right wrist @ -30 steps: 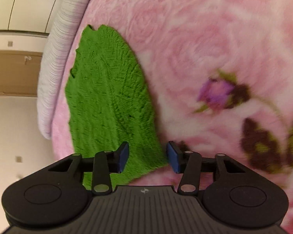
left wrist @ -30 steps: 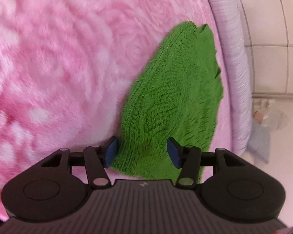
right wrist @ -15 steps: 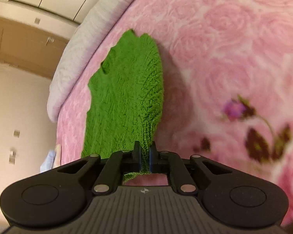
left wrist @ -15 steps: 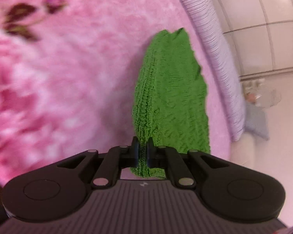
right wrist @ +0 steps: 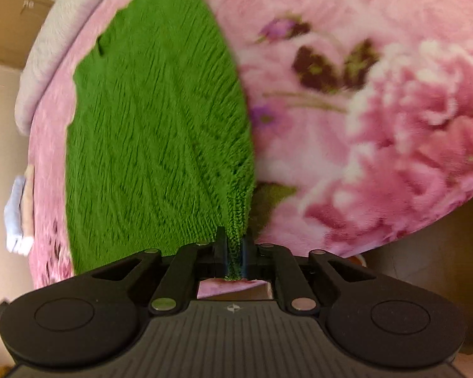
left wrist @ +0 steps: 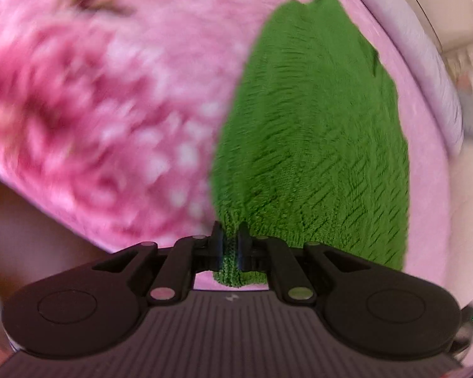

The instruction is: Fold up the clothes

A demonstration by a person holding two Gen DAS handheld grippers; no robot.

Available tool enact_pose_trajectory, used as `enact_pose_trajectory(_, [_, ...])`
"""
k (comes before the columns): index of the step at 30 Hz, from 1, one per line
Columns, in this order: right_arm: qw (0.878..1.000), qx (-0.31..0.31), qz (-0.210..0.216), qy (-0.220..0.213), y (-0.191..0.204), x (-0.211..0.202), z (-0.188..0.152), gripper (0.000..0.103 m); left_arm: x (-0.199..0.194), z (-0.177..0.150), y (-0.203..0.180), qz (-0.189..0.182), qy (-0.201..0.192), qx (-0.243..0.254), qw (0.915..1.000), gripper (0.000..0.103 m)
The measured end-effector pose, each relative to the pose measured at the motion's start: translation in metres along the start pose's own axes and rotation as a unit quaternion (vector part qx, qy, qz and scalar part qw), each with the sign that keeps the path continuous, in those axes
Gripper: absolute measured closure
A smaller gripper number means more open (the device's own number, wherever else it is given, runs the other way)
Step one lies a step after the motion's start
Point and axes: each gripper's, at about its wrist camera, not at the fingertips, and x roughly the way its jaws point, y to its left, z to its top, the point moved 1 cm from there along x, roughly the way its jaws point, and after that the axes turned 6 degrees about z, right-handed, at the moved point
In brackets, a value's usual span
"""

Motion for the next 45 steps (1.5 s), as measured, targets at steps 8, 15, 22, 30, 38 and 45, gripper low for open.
enact_pose_trajectory(8, [0.999,-0.028,-0.008,-0.029,0.007,-0.017,0.018,0.055,-0.008,0.007,0.010,-0.031,-0.010,-0.057,0.9978,0.067])
enact_pose_trajectory(15, [0.999,0.000,0.006,-0.040,-0.016,0.010,0.016,0.080,0.022,0.006,0.023,-0.075,-0.001,-0.114,0.9907,0.095])
enact_pose_trajectory(22, [0.999,0.000,0.010,-0.042,-0.013,0.004,-0.007,0.098,-0.013,0.013,0.012,-0.029,-0.054,0.020,0.9979,0.097])
enact_pose_trajectory(30, [0.997,-0.023,-0.065,-0.048,0.004,-0.013,-0.004,0.067,-0.028,0.013,-0.009,0.082,-0.041,0.071,0.9932,0.084])
enact_pose_trajectory(38, [0.983,-0.101,-0.077,-0.136,0.034,-0.019,0.001,0.065,-0.019,0.022,-0.074,0.033,-0.087,0.202,0.9750,0.073])
enact_pose_trajectory(45, [0.959,-0.182,-0.156,-0.150,0.030,0.030,-0.052,0.059,0.017,-0.008,-0.052,0.033,-0.127,0.240,0.9617,0.069])
